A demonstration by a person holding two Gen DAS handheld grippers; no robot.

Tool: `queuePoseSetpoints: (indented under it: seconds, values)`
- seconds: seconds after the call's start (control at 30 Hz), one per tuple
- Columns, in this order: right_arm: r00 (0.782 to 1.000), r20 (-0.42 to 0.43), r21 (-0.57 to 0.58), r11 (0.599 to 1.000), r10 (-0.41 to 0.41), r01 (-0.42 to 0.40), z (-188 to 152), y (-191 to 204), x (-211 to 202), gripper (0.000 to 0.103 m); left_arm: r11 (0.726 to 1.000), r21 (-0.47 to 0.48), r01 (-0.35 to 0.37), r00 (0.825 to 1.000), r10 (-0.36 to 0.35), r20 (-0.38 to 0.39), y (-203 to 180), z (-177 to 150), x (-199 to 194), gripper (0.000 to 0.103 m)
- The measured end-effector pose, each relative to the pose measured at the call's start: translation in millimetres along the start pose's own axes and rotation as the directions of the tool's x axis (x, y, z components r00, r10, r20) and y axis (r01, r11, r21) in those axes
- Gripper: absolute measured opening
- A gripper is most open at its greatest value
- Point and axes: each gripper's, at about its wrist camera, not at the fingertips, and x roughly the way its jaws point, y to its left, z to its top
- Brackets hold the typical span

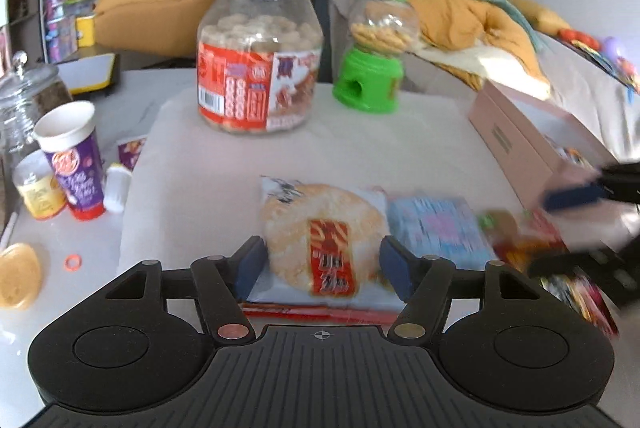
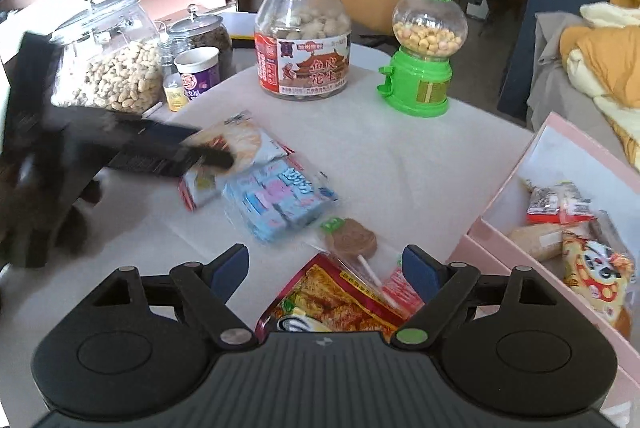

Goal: Organize snacks
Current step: 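Grasp the blue Peppa Pig candy pack with the left tool while the right reaches the lollipop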

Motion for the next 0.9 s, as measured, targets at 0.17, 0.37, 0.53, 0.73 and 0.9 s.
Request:
queuePoseSetpoints:
  seconds: [0.17,0.37,0.53,0.73,0.9]
  values:
    - [0.999,-0.045,0.06,0.998,-0.016,0.018,5,-13,31,0.084,1.0,-0.027,-0.013,1.0,0.013,0.012,1,-14,-22,0.066]
    - [0.999,-0.039,0.121,0.993,0.008,-0.003,2,-27,38,0.061,0.998,-0.019,0.057,0.995,-0.055,0.087,-13,3,-37,0.066]
    - [0.999,-0.045,0.097,0.995,0.02,-0.015,-18,-29,8,0.025,0.997,0.044,0.056,0.998,-0.058,0.039,-50,16,-5,0.066]
    - [0.997,-0.026,0.13,0.989,-0.071,0.074,-57,-54,-32,0.023,0.994,0.101,-0.044,0.999,0.044,-0.002,-82,20,39,0.071]
    - [0.992,-0.038,0.174,0.977,-0.122,0.127,-84,-76,-39,0.047,0.995,0.08,-0.06,0.997,0.063,-0.04,-86,25,59,0.074]
